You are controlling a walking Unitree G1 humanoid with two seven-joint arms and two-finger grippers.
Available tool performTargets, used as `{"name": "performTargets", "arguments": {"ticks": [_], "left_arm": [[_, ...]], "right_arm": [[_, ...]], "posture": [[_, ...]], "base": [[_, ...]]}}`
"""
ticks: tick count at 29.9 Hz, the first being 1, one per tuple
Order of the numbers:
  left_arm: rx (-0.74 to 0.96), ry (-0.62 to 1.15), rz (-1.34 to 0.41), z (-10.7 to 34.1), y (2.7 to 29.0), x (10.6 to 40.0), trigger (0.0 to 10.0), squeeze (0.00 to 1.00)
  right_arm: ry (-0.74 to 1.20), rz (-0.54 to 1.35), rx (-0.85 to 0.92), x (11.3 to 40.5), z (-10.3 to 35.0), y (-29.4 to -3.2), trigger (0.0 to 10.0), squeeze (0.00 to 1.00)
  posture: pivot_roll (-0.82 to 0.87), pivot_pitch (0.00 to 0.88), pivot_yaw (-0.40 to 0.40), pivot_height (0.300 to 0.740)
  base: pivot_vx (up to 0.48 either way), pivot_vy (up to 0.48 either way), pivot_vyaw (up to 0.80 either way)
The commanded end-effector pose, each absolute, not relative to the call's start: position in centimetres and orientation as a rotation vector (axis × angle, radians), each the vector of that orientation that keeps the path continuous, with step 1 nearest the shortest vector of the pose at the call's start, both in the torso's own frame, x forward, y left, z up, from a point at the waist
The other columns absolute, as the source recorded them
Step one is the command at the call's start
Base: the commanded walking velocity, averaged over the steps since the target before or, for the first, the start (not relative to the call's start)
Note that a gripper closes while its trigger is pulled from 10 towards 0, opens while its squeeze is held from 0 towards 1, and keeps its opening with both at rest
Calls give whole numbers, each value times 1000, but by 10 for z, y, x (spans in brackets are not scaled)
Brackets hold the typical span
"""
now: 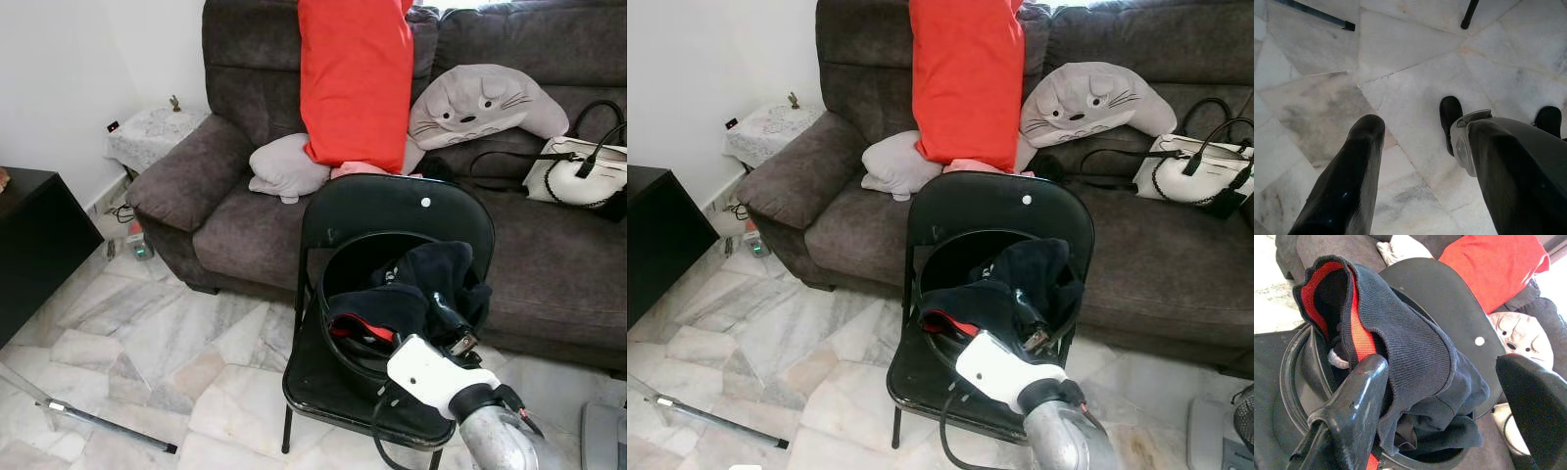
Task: Hang hanger
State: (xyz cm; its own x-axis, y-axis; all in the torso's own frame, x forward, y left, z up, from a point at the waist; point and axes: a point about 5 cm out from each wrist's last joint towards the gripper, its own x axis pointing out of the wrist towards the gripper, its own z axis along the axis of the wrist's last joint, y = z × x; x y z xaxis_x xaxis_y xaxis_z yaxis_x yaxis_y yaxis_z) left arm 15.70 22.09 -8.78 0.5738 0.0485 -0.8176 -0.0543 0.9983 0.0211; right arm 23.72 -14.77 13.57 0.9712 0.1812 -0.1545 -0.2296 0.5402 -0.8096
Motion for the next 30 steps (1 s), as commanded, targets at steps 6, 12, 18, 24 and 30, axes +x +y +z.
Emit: {"name": "performTargets", "arguments": {"ticks": [6,12,18,24,30], "left_arm": [[-9,984,72,-90,223,150,10000,0],[-6,989,72,-91,224,148,10000,0],[-6,992,75,-91,225,147,10000,0],[-6,993,74,-91,225,147,10000,0],[-6,995,73,-92,225,146,10000,0]], "right_arm": [[37,235,-971,237,139,-148,10000,0],[45,212,-975,237,139,-152,10000,0],[59,220,-972,237,134,-152,10000,0],[67,224,-970,238,131,-153,10000,0],[77,219,-973,238,129,-155,10000,0]], "posture": [[-89,87,105,740],[-90,90,106,740],[-85,94,106,740],[-84,96,105,740],[-84,97,106,740]], "base": [[0,0,0],[0,0,0],[0,0,0],[0,0,0],[0,0,0]]}}
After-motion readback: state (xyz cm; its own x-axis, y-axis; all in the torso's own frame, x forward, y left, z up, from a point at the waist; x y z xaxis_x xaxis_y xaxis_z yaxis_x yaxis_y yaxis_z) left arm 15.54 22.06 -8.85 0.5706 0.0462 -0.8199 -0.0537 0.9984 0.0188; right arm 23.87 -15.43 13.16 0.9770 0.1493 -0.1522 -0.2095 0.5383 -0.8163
